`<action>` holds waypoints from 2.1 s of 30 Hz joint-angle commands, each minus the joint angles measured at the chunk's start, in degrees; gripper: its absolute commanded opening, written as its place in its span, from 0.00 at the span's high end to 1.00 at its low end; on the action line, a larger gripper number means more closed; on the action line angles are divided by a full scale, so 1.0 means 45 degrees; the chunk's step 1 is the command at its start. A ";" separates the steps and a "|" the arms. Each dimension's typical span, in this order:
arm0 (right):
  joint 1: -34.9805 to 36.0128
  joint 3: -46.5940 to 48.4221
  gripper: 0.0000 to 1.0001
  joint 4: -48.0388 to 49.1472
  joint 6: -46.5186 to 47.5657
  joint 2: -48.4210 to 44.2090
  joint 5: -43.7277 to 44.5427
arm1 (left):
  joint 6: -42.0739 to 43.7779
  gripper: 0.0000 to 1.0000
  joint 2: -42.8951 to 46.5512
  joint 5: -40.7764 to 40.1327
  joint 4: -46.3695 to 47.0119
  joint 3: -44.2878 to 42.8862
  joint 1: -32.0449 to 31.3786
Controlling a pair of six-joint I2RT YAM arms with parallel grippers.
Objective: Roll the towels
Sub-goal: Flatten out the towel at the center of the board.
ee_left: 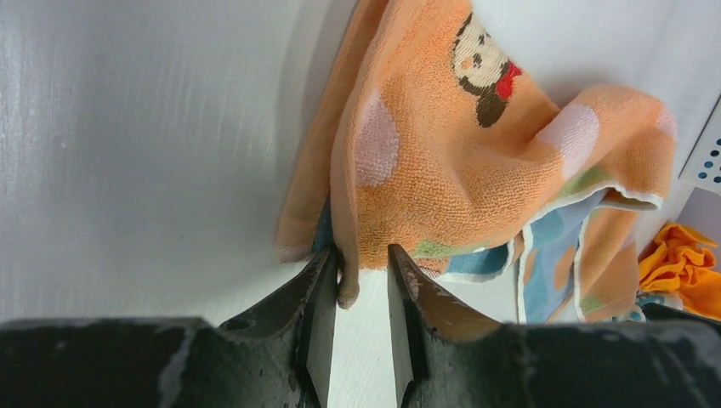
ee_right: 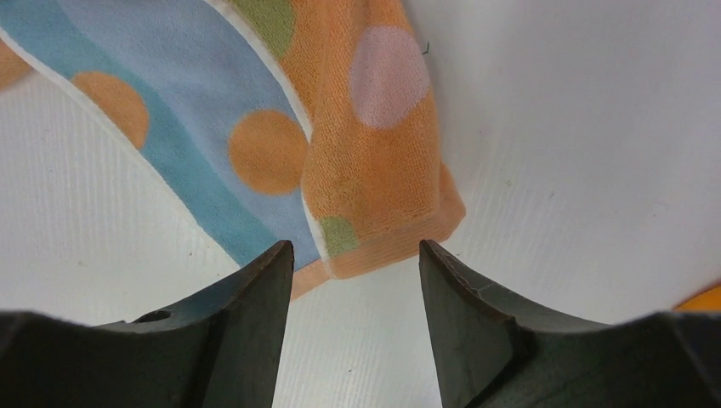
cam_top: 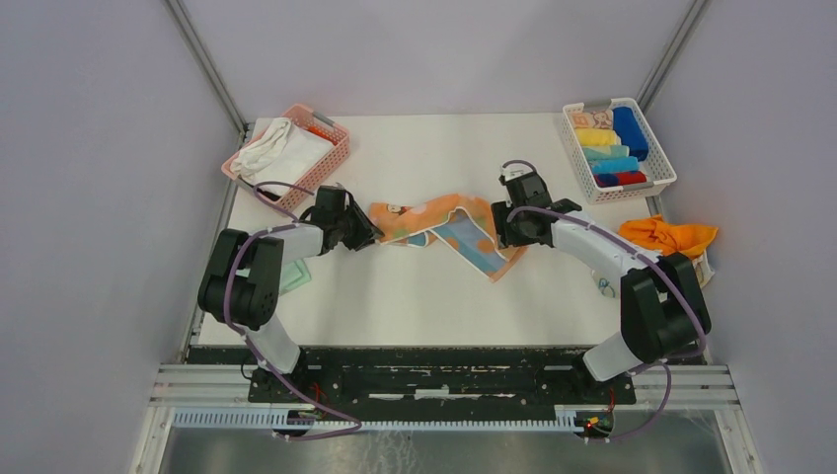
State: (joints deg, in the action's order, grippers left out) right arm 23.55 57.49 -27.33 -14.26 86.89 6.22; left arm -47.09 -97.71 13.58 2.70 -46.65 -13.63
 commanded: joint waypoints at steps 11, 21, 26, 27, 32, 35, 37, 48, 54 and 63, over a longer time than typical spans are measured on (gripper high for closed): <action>0.0277 -0.1175 0.35 0.0297 -0.1909 -0.1652 0.0783 | 0.0574 0.97 0.0570 -0.0236 -0.0422 -0.0846 -0.0024; -0.0858 -0.5551 0.42 0.5566 -0.6375 -0.4485 -0.0364 | 0.0825 0.97 0.1792 0.0069 -0.0931 -0.0737 0.0523; -0.1049 -0.6993 0.48 0.8596 -0.7796 -0.4176 -0.0466 | 0.0858 0.97 0.1980 0.0130 -0.0975 -0.0672 0.0606; -0.1053 -0.7164 0.49 0.9036 -0.7989 -0.4005 -0.0508 | 0.0856 0.97 0.1998 0.0153 -0.0954 -0.0663 0.0602; -0.1062 -0.7738 0.51 1.0926 -0.8610 -0.2953 -0.0848 | 0.0836 0.97 0.1919 0.0274 -0.0898 -0.0787 0.0604; -0.1070 -0.7837 0.51 1.1705 -0.8619 -0.2271 -0.1099 | 0.0836 0.97 0.1939 0.0282 -0.0855 -0.0803 0.0607; -0.1068 -0.7891 0.51 1.2428 -0.8880 -0.1659 -0.1347 | 0.0833 0.97 0.1931 0.0282 -0.0834 -0.0798 0.0619; -0.1048 -0.8342 0.57 1.3283 -0.9931 -0.1481 -0.1568 | 0.0754 0.97 0.2020 0.0267 -0.0815 -0.0775 0.0635; -0.1054 -0.8595 0.62 1.2404 -1.0366 -0.2531 -0.1233 | 0.0738 0.97 0.2104 0.0209 -0.0805 -0.0755 0.0655; -0.1071 -0.8271 0.99 1.1084 -1.0229 -0.3523 -0.0626 | 0.0660 0.97 0.2436 0.0251 -0.0796 -0.0909 0.0872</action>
State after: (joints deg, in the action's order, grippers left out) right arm 18.96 18.87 24.40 -60.16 73.47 1.17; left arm -45.58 -90.24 13.89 -1.67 -48.49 -10.79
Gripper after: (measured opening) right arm 0.084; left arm 0.053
